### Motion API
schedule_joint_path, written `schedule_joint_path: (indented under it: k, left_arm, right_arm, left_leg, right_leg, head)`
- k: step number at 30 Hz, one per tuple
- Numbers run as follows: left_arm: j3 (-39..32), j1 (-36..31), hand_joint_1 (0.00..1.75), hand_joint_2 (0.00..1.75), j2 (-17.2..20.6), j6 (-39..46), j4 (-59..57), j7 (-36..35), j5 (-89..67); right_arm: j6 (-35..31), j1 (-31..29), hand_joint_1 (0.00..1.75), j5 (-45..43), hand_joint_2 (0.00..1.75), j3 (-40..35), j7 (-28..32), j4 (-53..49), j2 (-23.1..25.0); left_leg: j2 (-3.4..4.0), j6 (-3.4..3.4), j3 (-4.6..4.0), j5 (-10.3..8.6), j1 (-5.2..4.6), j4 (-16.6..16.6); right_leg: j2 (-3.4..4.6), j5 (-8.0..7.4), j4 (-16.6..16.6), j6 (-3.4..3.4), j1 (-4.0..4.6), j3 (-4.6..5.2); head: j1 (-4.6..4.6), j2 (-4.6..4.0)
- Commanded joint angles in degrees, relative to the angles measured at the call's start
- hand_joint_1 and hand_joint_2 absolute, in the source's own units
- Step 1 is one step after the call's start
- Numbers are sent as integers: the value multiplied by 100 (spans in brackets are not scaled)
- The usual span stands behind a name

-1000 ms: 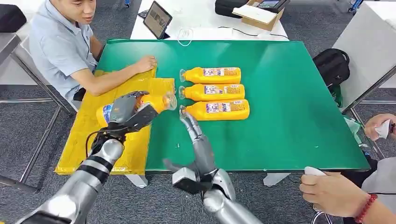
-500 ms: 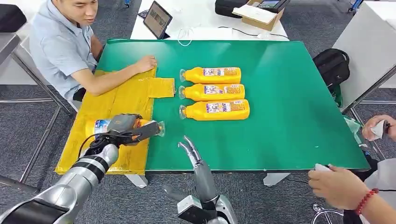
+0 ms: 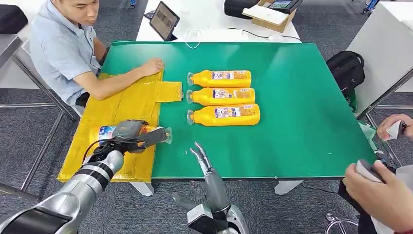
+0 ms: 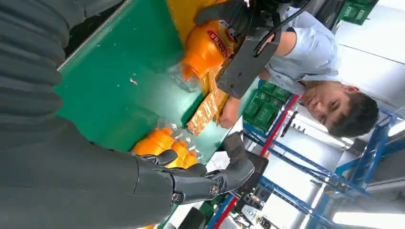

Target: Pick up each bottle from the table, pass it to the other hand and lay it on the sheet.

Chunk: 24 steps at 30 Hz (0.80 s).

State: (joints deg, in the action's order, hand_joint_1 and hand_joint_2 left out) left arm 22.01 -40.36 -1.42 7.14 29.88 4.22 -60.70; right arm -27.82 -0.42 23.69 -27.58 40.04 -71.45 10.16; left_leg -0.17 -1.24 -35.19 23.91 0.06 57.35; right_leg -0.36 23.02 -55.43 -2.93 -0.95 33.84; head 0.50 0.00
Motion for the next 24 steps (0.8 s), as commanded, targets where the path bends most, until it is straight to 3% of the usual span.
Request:
schedule_joint_path:
  k: [1, 3, 10, 18, 24]
  left_arm:
    - [-448, -260, 0, 175, -175, -844, -672, 705, 750]
    - [-770, -218, 0, 175, -135, -1227, -458, 1217, 1370]
    - [-1556, -259, 0, 175, 41, -1428, 220, 1580, 2806]
    - [-692, 970, 0, 175, 210, -398, 3237, 1639, 2862]
    - [-1200, 1657, 0, 175, -86, -66, 4711, 2298, 4297]
  right_arm:
    - [-215, -280, 0, -388, 175, -7, -4, 335, -5]
    - [-368, -407, 0, -536, 175, -256, -4, 429, -97]
    - [-435, -903, 0, -778, 175, -414, -4, 868, -389]
    - [-270, -816, 0, -232, 175, 95, -4, 690, -531]
    - [-837, -1070, 0, 765, 175, 398, -12, 646, -720]
  left_leg:
    - [6, 5, 21, 7, 3, -2]
    - [9, 6, 32, 9, 3, -4]
    - [19, 9, 23, 5, 7, 2]
    - [3, 8, 11, -1, 1, -3]
    - [5, 11, 15, 8, 3, 5]
  right_leg:
    - [8, 4, 2, 9, 4, -20]
    - [12, 5, 3, 12, 3, -31]
    - [20, -1, 0, 11, 8, -22]
    - [5, 1, 1, 5, 1, -13]
    - [7, 8, -5, 11, 4, -16]
  head:
    - [0, 0]
    - [2, 0]
    - [0, 0]
    - [-2, 0]
    - [0, 0]
